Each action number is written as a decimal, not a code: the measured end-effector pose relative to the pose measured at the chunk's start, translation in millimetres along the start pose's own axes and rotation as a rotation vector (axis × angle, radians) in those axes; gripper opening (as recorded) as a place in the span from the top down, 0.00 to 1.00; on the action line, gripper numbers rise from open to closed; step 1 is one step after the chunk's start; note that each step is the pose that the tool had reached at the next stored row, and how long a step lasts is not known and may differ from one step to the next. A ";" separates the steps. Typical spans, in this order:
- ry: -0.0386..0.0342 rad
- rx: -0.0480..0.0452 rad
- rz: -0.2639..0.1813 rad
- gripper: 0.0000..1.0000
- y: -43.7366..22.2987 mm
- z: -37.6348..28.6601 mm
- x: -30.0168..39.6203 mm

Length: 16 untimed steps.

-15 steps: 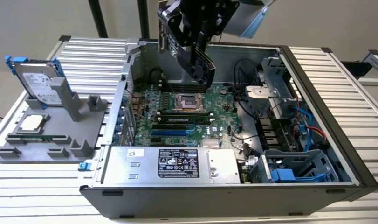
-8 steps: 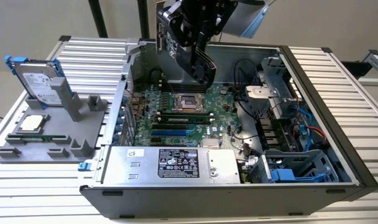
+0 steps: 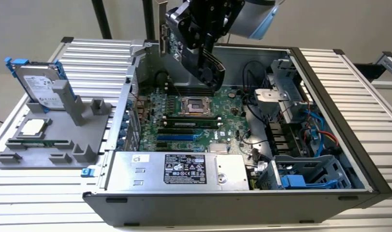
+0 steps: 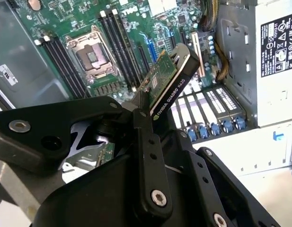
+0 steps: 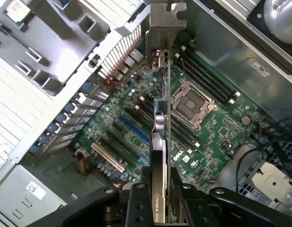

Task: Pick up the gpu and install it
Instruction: 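Insert the gpu into the slot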

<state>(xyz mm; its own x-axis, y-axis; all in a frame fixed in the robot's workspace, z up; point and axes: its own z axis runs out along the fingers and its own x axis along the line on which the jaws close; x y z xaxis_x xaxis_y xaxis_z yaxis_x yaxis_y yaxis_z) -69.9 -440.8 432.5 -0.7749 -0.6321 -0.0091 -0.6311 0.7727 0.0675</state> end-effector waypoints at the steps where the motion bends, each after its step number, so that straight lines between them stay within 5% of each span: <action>1: 0.0005 -0.0001 -0.008 1.00 0.0 0.0 0.0; 16: 0.0089 -0.0012 -0.131 1.00 0.0 0.0 0.0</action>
<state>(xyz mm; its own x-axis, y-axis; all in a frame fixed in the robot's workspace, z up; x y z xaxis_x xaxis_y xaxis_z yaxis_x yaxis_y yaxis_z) -69.9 -440.8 432.5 -0.6858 -0.7278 -0.0091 -0.7266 0.6838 0.0675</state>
